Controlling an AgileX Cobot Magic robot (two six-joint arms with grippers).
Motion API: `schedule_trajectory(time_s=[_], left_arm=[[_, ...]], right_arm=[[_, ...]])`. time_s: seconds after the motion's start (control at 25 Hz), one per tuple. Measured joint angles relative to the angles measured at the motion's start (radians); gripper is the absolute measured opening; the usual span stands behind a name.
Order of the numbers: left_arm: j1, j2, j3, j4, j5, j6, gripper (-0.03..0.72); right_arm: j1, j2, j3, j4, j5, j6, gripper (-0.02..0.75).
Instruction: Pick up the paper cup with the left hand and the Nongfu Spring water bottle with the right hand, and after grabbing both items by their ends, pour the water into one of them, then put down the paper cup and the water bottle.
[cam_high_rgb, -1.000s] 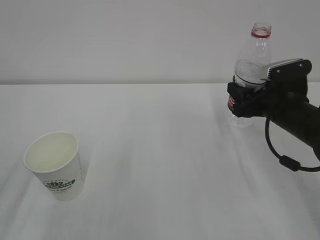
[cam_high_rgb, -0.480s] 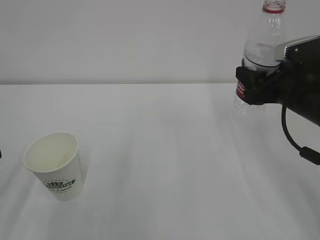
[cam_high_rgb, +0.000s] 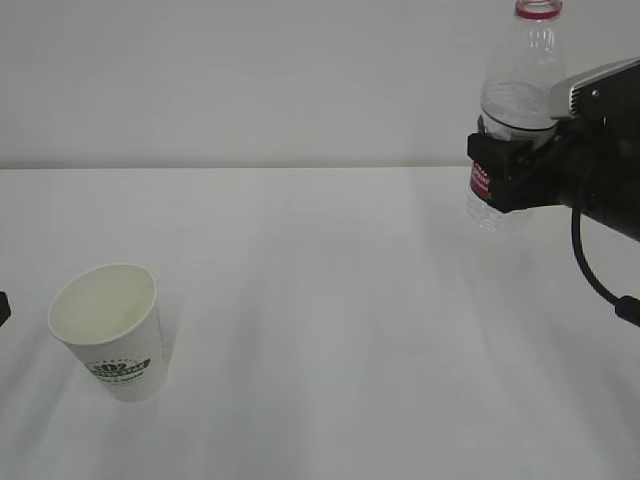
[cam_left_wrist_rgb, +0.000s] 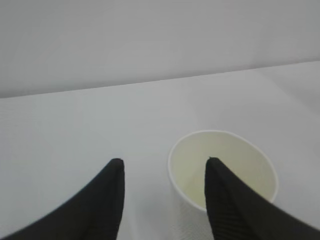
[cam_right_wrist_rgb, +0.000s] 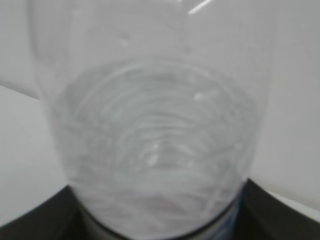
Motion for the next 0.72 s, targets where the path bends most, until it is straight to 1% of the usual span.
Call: schedule_trajectory(time_s=[0.12, 0.36, 0.48, 0.72], left_arm=[[0.000, 0.000, 0.000, 0.045, 0.000, -0.048, 0.381], [0.000, 0.000, 0.000, 0.197, -0.006, -0.062, 0.381], [0.000, 0.000, 0.000, 0.217, -0.006, -0.064, 0.381], [0.000, 0.000, 0.000, 0.224, -0.006, -0.064, 0.381]], right_arm=[[0.000, 0.000, 0.000, -0.020, 0.004, 0.004, 0.442], [0.000, 0.000, 0.000, -0.036, 0.004, 0.006, 0.442], [0.000, 0.000, 0.000, -0.038, 0.004, 0.007, 0.442], [0.000, 0.000, 0.000, -0.038, 0.004, 0.009, 0.442]])
